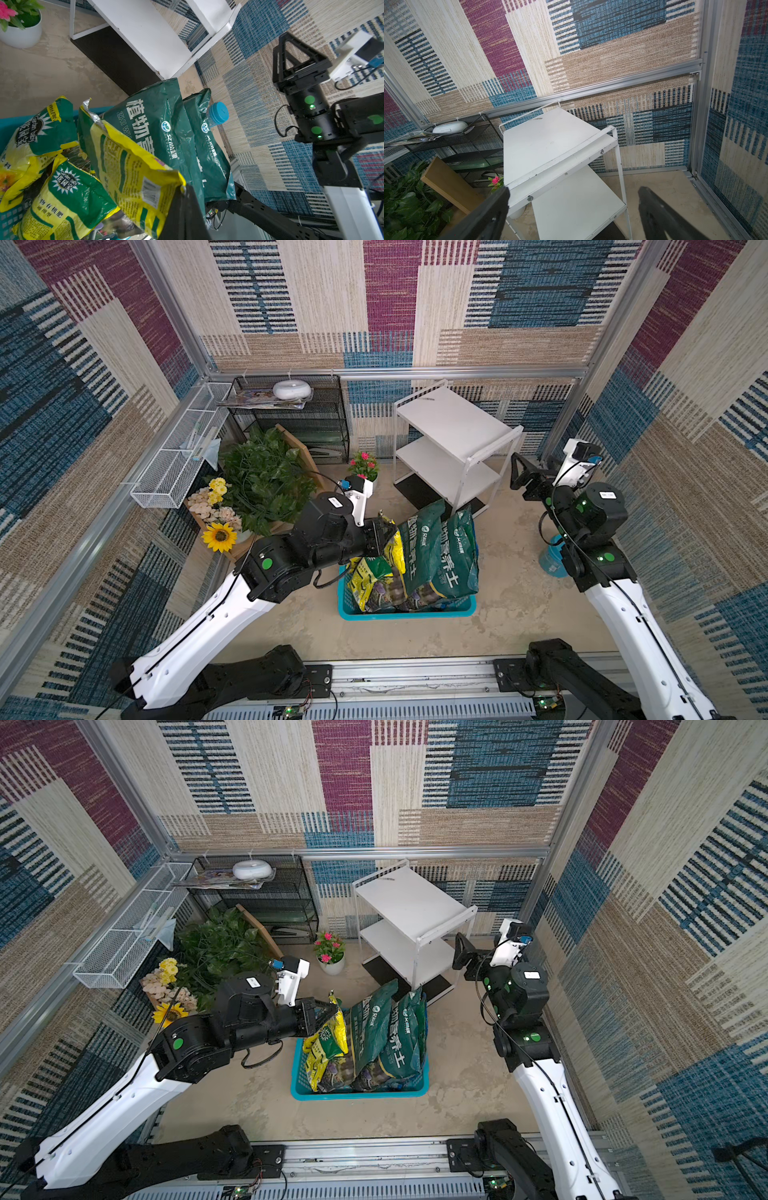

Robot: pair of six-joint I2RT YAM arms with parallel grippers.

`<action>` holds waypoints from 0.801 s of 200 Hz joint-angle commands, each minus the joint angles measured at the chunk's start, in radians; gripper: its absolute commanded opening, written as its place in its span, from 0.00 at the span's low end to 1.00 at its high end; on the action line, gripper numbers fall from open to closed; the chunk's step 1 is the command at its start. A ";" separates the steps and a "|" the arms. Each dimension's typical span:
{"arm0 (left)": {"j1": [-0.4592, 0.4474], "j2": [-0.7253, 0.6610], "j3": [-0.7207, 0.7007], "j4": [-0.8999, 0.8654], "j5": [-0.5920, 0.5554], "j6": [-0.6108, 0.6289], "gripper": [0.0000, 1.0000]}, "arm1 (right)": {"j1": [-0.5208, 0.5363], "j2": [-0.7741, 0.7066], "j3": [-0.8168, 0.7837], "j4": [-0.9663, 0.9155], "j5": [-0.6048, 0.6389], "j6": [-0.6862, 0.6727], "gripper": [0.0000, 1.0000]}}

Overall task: Take down the fertilizer bag from the shelf
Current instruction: Place the fertilizer bag in the storage box.

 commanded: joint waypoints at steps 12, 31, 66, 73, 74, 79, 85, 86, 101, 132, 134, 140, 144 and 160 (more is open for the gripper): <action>0.000 0.021 -0.036 -0.008 -0.027 0.006 0.00 | 0.001 -0.017 -0.007 0.028 -0.009 0.012 1.00; 0.000 0.021 -0.066 -0.016 -0.043 -0.004 0.00 | 0.001 -0.021 -0.010 0.029 -0.011 0.012 1.00; 0.000 -0.014 -0.096 -0.034 -0.042 -0.032 0.00 | 0.001 -0.021 -0.008 0.028 -0.017 0.014 1.00; 0.000 -0.027 -0.097 -0.040 -0.037 -0.034 0.00 | 0.001 -0.022 -0.010 0.030 -0.017 0.013 1.00; -0.001 -0.028 -0.096 -0.041 -0.037 -0.034 0.00 | 0.001 -0.022 -0.010 0.030 -0.017 0.013 1.00; -0.001 -0.037 -0.094 -0.047 -0.036 -0.036 0.00 | 0.000 -0.024 -0.009 0.030 -0.017 0.013 1.00; 0.000 -0.047 -0.089 -0.061 -0.041 -0.037 0.00 | 0.001 -0.026 -0.011 0.029 -0.017 0.014 1.00; 0.000 -0.049 -0.087 -0.062 -0.042 -0.038 0.00 | 0.001 -0.026 -0.011 0.029 -0.017 0.015 1.00; -0.001 -0.073 -0.075 -0.085 -0.060 -0.030 0.00 | 0.000 -0.026 -0.013 0.031 -0.020 0.018 1.00; 0.000 -0.042 -0.056 -0.126 -0.081 -0.019 0.00 | 0.001 -0.026 -0.013 0.033 -0.023 0.019 1.00; 0.000 -0.036 -0.055 -0.127 -0.080 -0.019 0.00 | 0.001 -0.026 -0.013 0.033 -0.024 0.019 1.00; 0.000 -0.017 -0.050 -0.128 -0.074 -0.012 0.00 | 0.001 -0.026 -0.013 0.031 -0.023 0.020 1.00; 0.000 -0.007 -0.046 -0.129 -0.068 -0.010 0.00 | 0.001 -0.026 -0.013 0.031 -0.024 0.020 1.00; 0.000 0.051 -0.015 -0.138 -0.050 -0.005 0.00 | 0.000 -0.027 -0.013 0.030 -0.025 0.019 1.00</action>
